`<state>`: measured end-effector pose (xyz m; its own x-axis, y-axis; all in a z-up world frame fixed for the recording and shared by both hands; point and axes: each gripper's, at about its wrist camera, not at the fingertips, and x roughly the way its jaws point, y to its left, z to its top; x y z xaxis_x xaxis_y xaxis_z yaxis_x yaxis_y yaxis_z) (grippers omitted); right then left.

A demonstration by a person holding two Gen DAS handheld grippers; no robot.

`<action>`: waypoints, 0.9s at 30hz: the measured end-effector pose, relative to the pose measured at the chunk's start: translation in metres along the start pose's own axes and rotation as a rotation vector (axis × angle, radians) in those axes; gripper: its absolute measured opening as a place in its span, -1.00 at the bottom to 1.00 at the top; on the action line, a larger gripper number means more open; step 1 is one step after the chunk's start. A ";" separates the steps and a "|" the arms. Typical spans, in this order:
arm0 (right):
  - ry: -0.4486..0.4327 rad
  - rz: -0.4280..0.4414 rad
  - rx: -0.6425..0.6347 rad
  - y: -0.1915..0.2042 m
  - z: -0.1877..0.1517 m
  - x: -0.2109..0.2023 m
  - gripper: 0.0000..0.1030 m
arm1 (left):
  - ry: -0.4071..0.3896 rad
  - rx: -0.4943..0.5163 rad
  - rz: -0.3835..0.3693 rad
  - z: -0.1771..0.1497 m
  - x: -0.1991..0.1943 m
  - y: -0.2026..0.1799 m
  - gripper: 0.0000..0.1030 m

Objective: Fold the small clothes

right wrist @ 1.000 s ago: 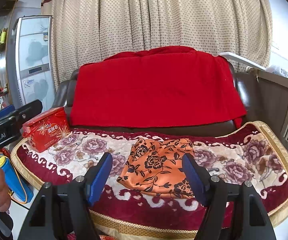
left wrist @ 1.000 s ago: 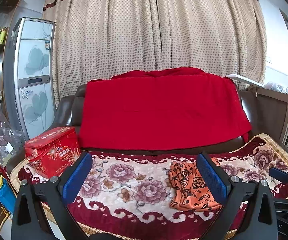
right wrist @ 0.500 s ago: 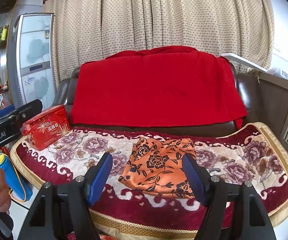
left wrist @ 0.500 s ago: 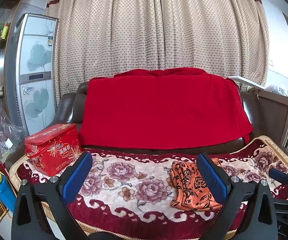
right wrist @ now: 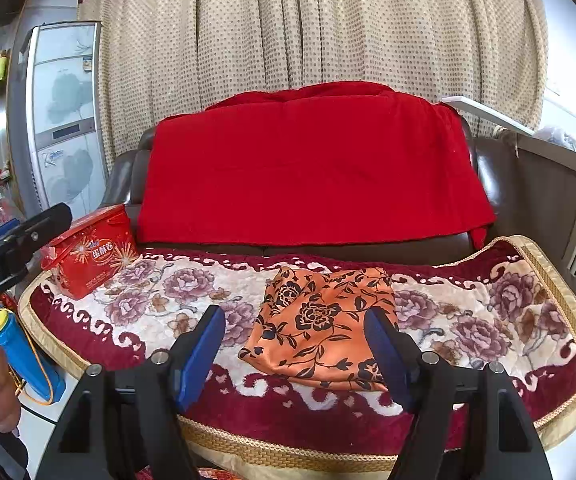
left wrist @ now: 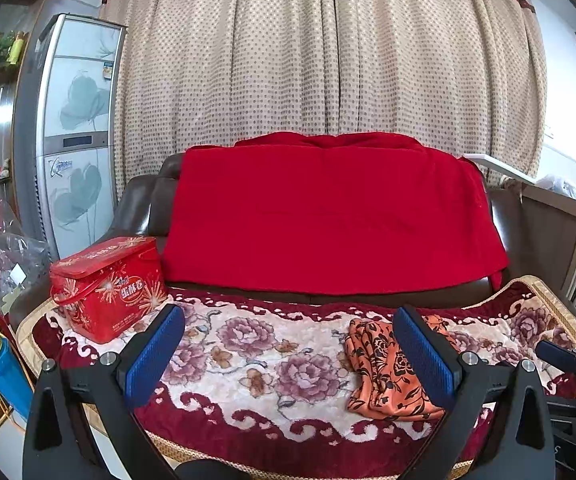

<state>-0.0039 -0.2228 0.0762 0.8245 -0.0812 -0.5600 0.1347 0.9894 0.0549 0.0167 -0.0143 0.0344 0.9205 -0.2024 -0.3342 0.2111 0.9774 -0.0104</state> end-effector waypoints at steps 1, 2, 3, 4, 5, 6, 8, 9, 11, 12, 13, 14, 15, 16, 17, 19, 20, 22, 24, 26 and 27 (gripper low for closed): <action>0.002 0.001 -0.003 0.001 0.001 0.001 0.46 | 0.004 -0.001 0.002 0.000 0.002 0.001 1.00; 0.002 0.001 -0.004 0.001 0.001 0.002 0.46 | 0.007 -0.004 0.006 -0.001 0.004 0.003 1.00; 0.003 0.000 -0.007 0.002 0.002 0.004 0.46 | 0.010 -0.007 0.007 -0.001 0.005 0.004 1.00; 0.005 0.000 -0.011 0.003 0.004 0.006 0.46 | 0.016 -0.009 0.007 -0.002 0.007 0.005 1.00; 0.006 0.001 -0.015 0.005 0.006 0.009 0.46 | 0.021 -0.009 0.009 -0.002 0.009 0.006 1.00; 0.006 0.002 -0.016 0.006 0.007 0.011 0.46 | 0.026 -0.008 0.017 -0.003 0.013 0.007 1.00; 0.008 0.011 -0.017 0.008 0.012 0.016 0.46 | 0.033 -0.004 0.027 -0.003 0.017 0.007 1.00; 0.009 0.015 -0.017 0.009 0.013 0.019 0.46 | 0.039 -0.003 0.031 -0.004 0.020 0.008 1.00; 0.010 0.025 -0.019 0.012 0.018 0.025 0.46 | 0.049 0.000 0.039 -0.004 0.027 0.009 1.00; 0.011 0.030 -0.022 0.013 0.020 0.028 0.46 | 0.053 0.001 0.046 -0.003 0.030 0.010 1.00; 0.013 0.032 -0.026 0.014 0.021 0.032 0.46 | 0.056 -0.001 0.058 -0.003 0.034 0.010 1.00; 0.018 0.035 -0.031 0.016 0.023 0.037 0.46 | 0.058 -0.003 0.061 -0.002 0.037 0.011 1.00; 0.022 0.039 -0.033 0.016 0.024 0.041 0.46 | 0.064 -0.005 0.064 -0.002 0.041 0.010 1.00; 0.027 0.043 -0.033 0.017 0.024 0.045 0.46 | 0.071 -0.006 0.067 -0.002 0.045 0.010 1.00; 0.033 0.048 -0.031 0.016 0.025 0.051 0.46 | 0.078 -0.005 0.074 -0.001 0.050 0.009 1.00; 0.045 0.055 -0.023 0.013 0.024 0.061 0.46 | 0.086 -0.001 0.078 -0.001 0.057 0.007 1.00; 0.052 0.059 -0.019 0.012 0.024 0.066 0.46 | 0.090 0.002 0.081 -0.001 0.061 0.005 1.00; 0.066 0.062 -0.012 0.007 0.024 0.075 0.46 | 0.096 0.003 0.082 0.000 0.068 0.002 1.00; 0.076 0.066 -0.001 0.002 0.022 0.082 0.46 | 0.102 0.008 0.078 0.001 0.074 -0.002 1.00; 0.085 0.069 0.011 -0.005 0.022 0.090 0.46 | 0.105 0.008 0.077 0.001 0.079 -0.006 1.00; 0.091 0.070 0.015 -0.007 0.021 0.093 0.46 | 0.107 0.008 0.073 0.002 0.082 -0.007 1.00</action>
<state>0.0836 -0.2403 0.0414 0.7793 -0.0002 -0.6267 0.0874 0.9903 0.1084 0.0913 -0.0383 0.0087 0.8932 -0.1224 -0.4327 0.1477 0.9887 0.0252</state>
